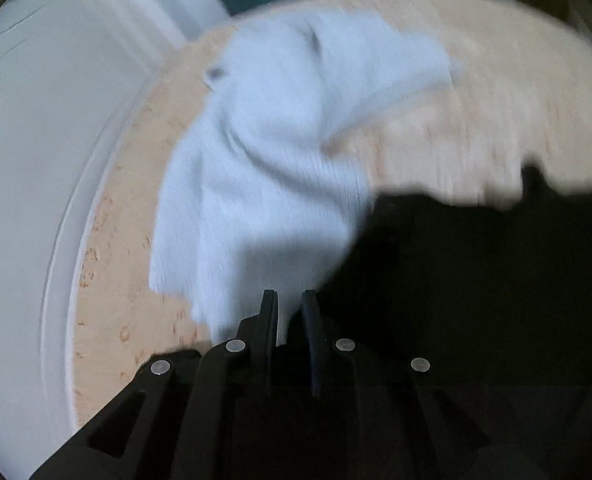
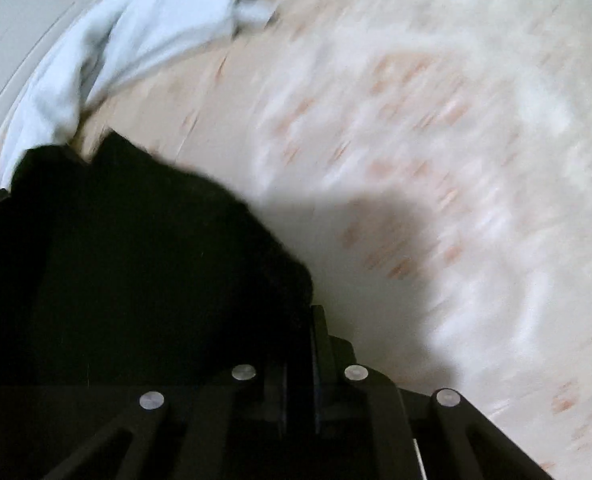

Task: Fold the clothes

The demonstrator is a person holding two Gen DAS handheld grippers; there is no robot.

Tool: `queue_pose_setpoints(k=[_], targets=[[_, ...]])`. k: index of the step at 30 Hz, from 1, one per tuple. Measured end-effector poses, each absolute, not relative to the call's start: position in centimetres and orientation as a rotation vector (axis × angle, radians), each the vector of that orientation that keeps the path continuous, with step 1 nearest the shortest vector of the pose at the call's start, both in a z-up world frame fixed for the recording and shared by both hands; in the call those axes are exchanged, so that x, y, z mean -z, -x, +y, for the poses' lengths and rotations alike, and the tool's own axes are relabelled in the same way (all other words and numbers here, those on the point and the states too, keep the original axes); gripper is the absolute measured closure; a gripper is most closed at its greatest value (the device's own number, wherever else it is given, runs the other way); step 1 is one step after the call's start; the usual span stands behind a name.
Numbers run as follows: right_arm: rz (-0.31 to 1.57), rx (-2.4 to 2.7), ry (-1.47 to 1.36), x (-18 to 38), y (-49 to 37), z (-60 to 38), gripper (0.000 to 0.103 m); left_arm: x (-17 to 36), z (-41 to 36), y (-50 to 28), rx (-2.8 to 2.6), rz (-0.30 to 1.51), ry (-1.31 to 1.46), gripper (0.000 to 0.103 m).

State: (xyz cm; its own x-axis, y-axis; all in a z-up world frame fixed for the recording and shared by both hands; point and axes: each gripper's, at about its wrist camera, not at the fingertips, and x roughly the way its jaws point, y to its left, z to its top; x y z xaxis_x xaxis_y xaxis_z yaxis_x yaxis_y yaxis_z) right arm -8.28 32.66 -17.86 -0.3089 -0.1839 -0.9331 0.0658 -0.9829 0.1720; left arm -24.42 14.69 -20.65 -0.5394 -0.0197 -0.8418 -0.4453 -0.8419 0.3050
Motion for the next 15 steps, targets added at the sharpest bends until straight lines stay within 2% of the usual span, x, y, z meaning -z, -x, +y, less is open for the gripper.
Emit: queue_pose_setpoints(k=[3,5,8,9,10,11,13,14,15], targets=[[-0.109,2.601,-1.692,15.3,10.6,35.6,0.097,17.6,16.4,28.4,-2.559,0.547,1.311,0.092],[-0.164,2.737,-1.666,13.3,13.2,38.8,0.097,15.6,18.4,31.1,-2.658,0.503,1.265,0.101],[-0.137,2.920,-1.650,10.9,18.2,42.2,0.093,13.2,20.1,35.3,-2.785,0.413,1.300,0.098],[-0.122,2.936,-1.706,10.9,19.2,43.0,0.071,12.9,19.7,36.9,-2.740,0.299,1.422,0.088],[-0.108,2.951,-1.762,11.0,20.2,43.8,0.045,12.9,18.6,38.2,-2.615,0.095,1.560,0.071],[-0.093,2.965,-1.818,11.0,21.2,44.6,0.040,13.1,17.0,38.7,-2.480,-0.110,1.633,0.062],[-0.207,2.980,-1.727,12.0,24.6,41.3,0.041,13.6,13.6,37.8,-2.296,-0.385,1.631,0.031],[-0.312,2.905,-1.679,11.9,23.1,41.8,0.041,13.9,11.7,36.5,-2.233,-0.431,1.608,0.025],[-0.381,2.815,-1.683,11.9,22.0,42.8,0.041,14.2,10.2,34.4,-2.213,-0.392,1.584,0.023]])
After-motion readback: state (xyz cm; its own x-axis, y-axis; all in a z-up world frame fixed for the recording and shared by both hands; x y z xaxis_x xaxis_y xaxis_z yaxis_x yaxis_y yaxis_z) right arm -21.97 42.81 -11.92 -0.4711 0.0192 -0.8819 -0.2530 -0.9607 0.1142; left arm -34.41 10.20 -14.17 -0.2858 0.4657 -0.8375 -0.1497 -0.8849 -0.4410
